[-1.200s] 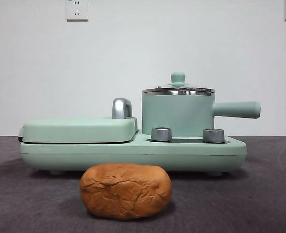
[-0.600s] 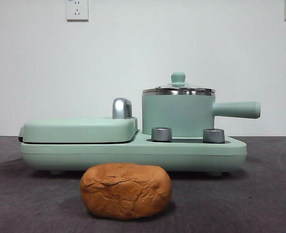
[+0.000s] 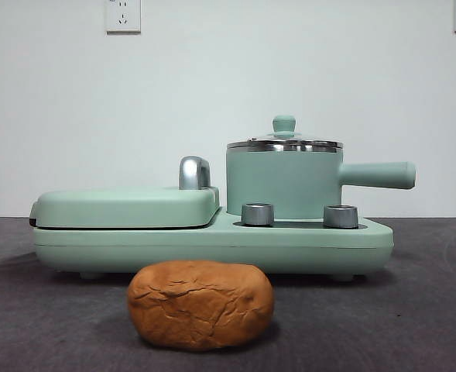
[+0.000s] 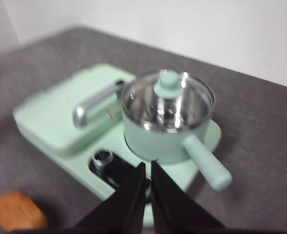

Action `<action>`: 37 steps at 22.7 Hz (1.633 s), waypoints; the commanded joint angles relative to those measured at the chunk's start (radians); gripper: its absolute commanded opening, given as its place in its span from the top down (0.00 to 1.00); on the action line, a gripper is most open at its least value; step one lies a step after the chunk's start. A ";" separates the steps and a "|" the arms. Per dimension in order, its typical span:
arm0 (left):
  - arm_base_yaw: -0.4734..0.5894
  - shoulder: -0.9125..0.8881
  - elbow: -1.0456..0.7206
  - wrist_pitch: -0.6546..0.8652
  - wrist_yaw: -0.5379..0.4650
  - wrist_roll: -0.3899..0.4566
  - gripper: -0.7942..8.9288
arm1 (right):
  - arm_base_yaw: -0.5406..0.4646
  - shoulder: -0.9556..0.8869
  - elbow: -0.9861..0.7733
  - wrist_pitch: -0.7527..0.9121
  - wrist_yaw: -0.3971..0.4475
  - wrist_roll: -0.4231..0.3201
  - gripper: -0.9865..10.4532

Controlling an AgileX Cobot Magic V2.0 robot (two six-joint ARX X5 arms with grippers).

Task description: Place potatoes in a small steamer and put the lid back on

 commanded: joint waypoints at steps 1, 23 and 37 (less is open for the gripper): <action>-0.040 0.031 0.026 -0.018 -0.016 0.217 0.91 | 0.051 0.011 0.019 -0.026 0.079 -0.170 0.90; -0.210 0.158 0.026 0.133 -0.050 0.249 0.60 | 0.133 0.010 0.019 -0.114 0.232 -0.241 0.68; -0.409 0.630 0.034 0.715 -0.142 0.110 0.61 | 0.133 0.011 0.019 -0.114 0.232 -0.198 0.68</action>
